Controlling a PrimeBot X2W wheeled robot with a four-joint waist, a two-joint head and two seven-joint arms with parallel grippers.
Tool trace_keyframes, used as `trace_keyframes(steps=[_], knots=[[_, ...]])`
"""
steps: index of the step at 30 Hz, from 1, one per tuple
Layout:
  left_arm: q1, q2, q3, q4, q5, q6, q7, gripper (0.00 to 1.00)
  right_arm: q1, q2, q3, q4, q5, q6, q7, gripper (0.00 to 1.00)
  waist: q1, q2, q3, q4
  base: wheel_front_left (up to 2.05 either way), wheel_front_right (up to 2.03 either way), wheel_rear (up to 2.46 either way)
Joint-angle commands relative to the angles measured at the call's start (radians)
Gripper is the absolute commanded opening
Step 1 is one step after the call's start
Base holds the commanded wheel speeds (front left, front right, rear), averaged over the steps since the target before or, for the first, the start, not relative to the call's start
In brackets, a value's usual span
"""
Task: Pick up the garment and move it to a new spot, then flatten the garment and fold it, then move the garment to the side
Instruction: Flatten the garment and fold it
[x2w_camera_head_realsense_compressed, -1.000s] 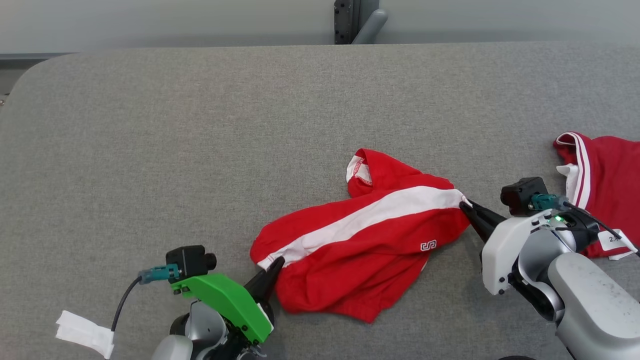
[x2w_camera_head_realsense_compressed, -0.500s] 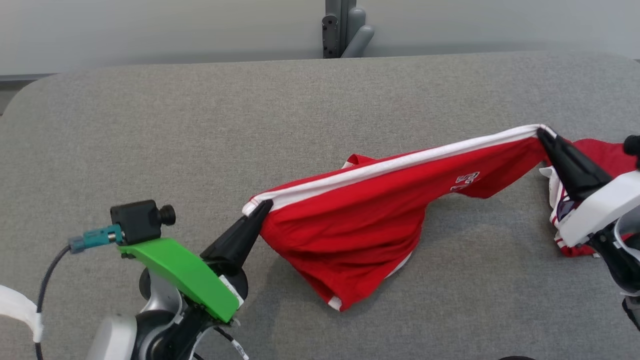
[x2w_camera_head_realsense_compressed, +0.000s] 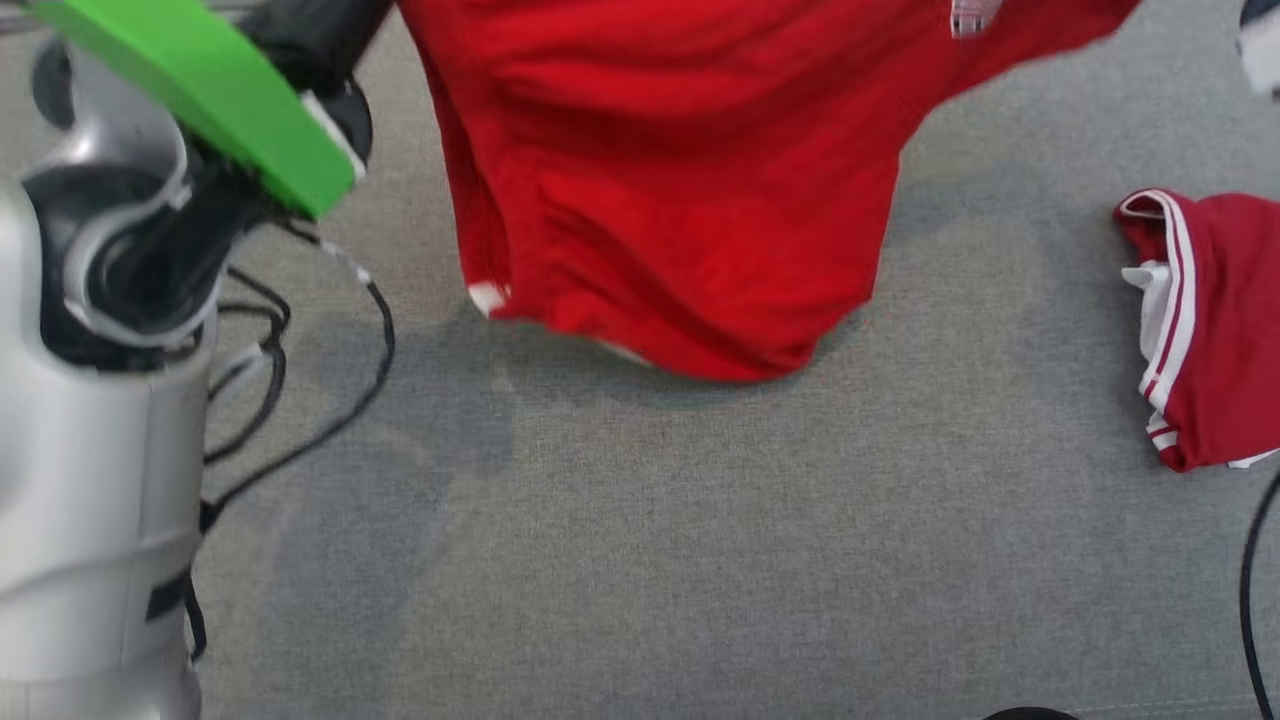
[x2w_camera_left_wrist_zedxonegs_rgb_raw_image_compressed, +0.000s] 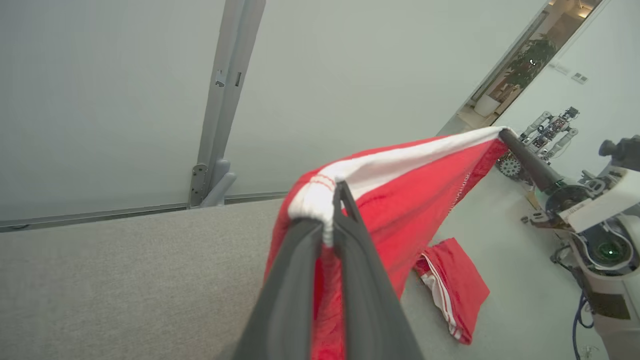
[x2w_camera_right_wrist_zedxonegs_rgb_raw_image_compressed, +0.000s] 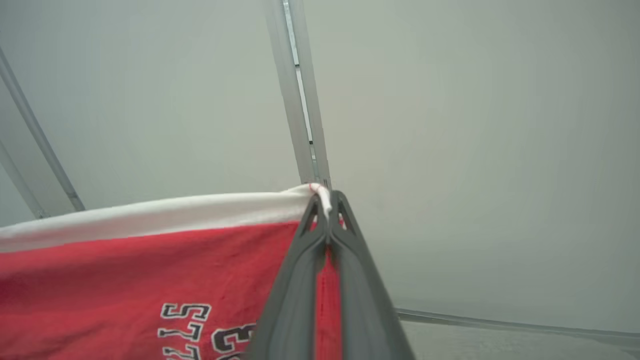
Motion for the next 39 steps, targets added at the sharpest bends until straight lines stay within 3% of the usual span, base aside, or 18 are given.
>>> trace_keyframes(steps=[1,7,8,12,15,19,21,27,33,39], knots=[[-0.130,-0.002,-0.001,0.104,0.053,-0.031,-0.047,0.00,-0.149,0.071,-0.018,0.076,-0.089,-0.002,-0.045,0.00,0.0000,0.0000,0.166,-0.012,0.00,0.00,0.00],[-0.466,-0.035,-0.013,0.414,0.216,-0.109,-0.311,0.00,-0.560,0.322,-0.214,0.375,-0.364,-0.002,-0.282,0.00,0.0000,0.0000,0.280,-0.045,0.00,0.00,0.00],[-0.466,-0.035,-0.013,0.414,0.216,-0.109,-0.311,0.00,-0.560,0.322,-0.214,0.375,-0.364,-0.002,-0.282,0.00,0.0000,0.0000,0.280,-0.045,0.00,0.00,0.00],[-0.600,-0.024,-0.047,0.566,0.298,-0.141,-0.523,0.00,-0.732,0.373,-0.285,0.519,-0.420,-0.002,-0.439,0.00,0.0000,0.0000,0.336,-0.071,0.00,0.00,0.00],[-0.616,-0.017,-0.083,0.657,0.296,-0.150,-0.670,0.00,-0.733,0.384,-0.188,0.612,-0.384,-0.002,-0.505,0.00,0.0000,0.0000,0.354,-0.088,0.00,0.00,0.00],[-0.528,0.053,-0.238,0.690,0.244,-0.152,-0.816,0.00,-0.609,0.378,-0.001,0.647,-0.275,-0.002,-0.544,0.00,0.0000,0.0000,0.343,-0.116,0.00,0.00,0.00],[-0.437,0.105,-0.339,0.703,0.182,-0.152,-0.897,0.00,-0.461,0.382,0.095,0.605,-0.216,-0.002,-0.552,0.00,0.0000,0.0000,0.342,-0.125,0.00,0.00,0.00],[-0.227,0.181,-0.483,0.580,0.079,-0.152,-0.942,0.00,-0.098,0.303,0.119,0.354,-0.150,-0.001,-0.552,0.00,0.0000,0.0000,0.329,-0.099,0.00,0.00,0.00],[0.039,0.208,-0.395,0.402,0.082,-0.151,-0.942,0.00,0.253,0.234,0.090,0.144,-0.110,-0.001,-0.553,0.00,0.0000,0.0000,0.229,-0.074,0.00,0.00,0.00],[0.377,0.182,-0.356,0.303,0.123,-0.151,-0.942,0.00,0.546,0.155,0.109,0.019,-0.124,-0.002,-0.553,0.00,0.0000,0.0000,0.073,-0.069,0.00,0.00,0.00]])
